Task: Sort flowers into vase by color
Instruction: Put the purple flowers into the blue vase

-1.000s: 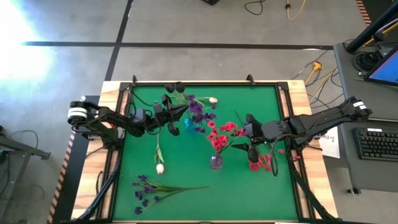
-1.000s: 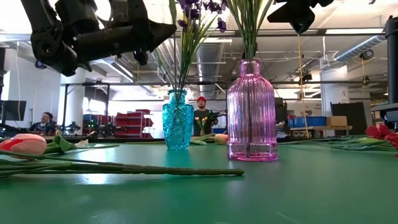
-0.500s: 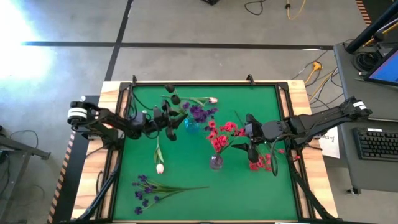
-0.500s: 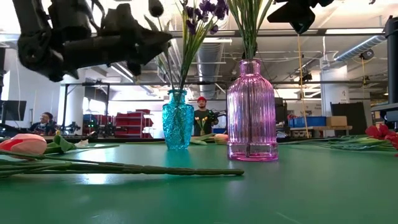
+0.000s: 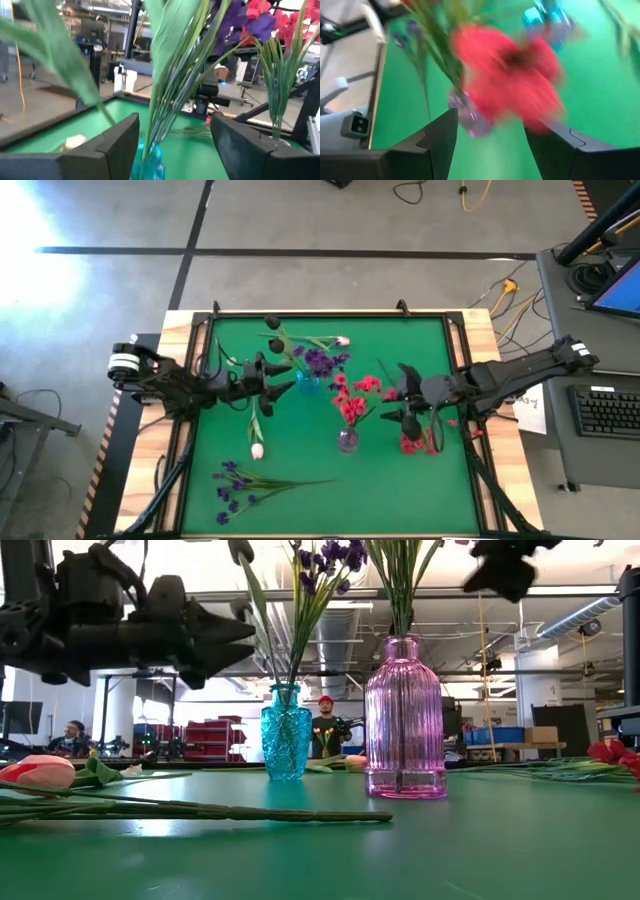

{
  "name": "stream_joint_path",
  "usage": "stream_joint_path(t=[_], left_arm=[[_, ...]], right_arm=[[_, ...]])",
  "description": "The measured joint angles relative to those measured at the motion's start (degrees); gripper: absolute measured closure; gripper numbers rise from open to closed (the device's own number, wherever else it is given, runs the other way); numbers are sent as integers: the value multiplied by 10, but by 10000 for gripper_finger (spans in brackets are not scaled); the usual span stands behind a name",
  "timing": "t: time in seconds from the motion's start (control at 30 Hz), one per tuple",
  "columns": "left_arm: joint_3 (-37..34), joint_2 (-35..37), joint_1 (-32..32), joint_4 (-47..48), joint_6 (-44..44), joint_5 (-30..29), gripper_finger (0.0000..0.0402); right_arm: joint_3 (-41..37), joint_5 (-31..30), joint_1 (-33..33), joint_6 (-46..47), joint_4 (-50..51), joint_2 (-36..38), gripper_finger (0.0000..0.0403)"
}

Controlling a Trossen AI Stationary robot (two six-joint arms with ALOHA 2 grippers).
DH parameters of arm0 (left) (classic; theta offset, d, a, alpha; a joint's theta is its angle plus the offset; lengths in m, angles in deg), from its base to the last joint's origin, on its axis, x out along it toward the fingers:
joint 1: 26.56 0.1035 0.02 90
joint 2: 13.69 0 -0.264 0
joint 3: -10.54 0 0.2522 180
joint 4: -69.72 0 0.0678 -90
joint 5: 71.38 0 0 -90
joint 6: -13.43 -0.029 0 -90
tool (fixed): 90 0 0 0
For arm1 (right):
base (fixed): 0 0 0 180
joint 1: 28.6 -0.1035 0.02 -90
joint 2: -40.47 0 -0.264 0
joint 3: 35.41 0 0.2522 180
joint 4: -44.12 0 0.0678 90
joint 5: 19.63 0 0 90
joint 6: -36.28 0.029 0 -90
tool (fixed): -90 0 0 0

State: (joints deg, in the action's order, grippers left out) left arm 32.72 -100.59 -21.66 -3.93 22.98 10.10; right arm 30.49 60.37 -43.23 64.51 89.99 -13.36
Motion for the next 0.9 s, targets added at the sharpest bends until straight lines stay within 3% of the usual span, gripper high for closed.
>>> stream_joint_path(t=[0.17, 0.53, 0.63, 0.9], left_arm=[[-27, 2, 0, 0, 63, 1, 170], [-79, 4, -45, 15, 262, 39, 181], [-76, 4, -55, 48, 305, 67, 186], [-62, 4, -67, 144, 444, 136, 198]], right_arm=[[45, -4, 0, 107, 144, -6, 186], [62, 30, 0, 329, 344, -7, 186], [47, 41, 0, 382, 368, -7, 186], [14, 121, 0, 417, 356, -7, 186]])
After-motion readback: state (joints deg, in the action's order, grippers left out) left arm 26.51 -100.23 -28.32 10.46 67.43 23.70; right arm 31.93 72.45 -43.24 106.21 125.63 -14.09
